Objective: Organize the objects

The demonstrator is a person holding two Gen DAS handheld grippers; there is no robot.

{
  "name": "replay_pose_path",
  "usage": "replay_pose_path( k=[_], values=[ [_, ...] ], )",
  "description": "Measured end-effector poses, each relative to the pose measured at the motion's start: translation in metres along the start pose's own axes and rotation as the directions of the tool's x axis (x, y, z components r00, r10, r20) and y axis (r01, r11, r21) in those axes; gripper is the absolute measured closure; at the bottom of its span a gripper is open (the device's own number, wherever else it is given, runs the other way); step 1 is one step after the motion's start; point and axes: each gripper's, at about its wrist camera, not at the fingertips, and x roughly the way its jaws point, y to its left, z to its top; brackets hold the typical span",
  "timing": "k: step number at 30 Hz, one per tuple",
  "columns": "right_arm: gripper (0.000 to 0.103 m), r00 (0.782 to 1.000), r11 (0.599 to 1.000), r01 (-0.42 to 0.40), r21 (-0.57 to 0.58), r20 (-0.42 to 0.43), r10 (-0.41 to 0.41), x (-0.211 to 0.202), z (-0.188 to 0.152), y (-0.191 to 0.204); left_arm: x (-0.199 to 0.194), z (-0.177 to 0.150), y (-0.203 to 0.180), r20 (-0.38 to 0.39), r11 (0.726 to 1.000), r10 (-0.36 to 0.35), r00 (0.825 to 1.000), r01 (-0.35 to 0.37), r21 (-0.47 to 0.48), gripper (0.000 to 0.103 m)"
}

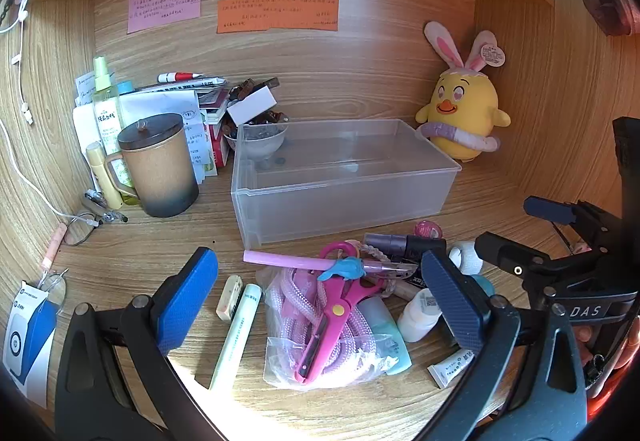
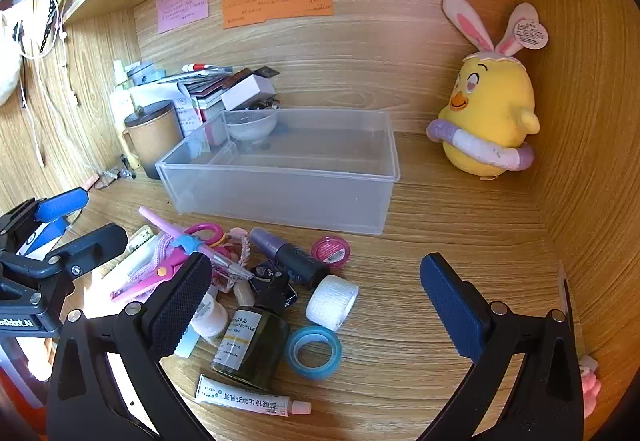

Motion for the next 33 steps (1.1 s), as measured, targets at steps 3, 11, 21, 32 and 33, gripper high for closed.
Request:
replay_pose_path(
  k=[3,11,21,32,33],
  values=[
    [0.000,1.000,1.000,-0.001,-0.005,-0.005,0.001,0.0016,-0.0004,0.0014,0.0003,0.0006,0.0003,-0.001,1.000,0.000,1.000,0.000,0.001,0.000],
    [0.000,1.000,1.000,0.001,-0.017,-0.013,-0.001,0.0044,-0.0018,0.0046,0.0019,-0.0005,-0.0001,0.002,1.000,0.017,1.000,-0.017,0.003,0.000],
    [0.000,1.000,1.000,0.002,-0.021,-0.013,-0.002,0.0044,-0.0031,0.0061,0.0012,-0.0014,-0.0003,0.001,1.000,0.017,1.000,-0.017,0.004,0.000],
    [0.000,1.000,1.000,-0.002,-0.025,-0.013,0.002,0.0041,-0.0031,0.0051,0.0023,-0.0017,-0.0011,-0.003,1.000,0.017,1.000,-0.017,-0.002,0.000],
    [0.000,1.000,1.000,-0.002,-0.025,-0.013,0.002,0.0041,-0.0032,0.0054,0.0028,-0.0020,-0.0009,-0.005,1.000,0.016,1.000,-0.016,-0.004,0.000]
  ],
)
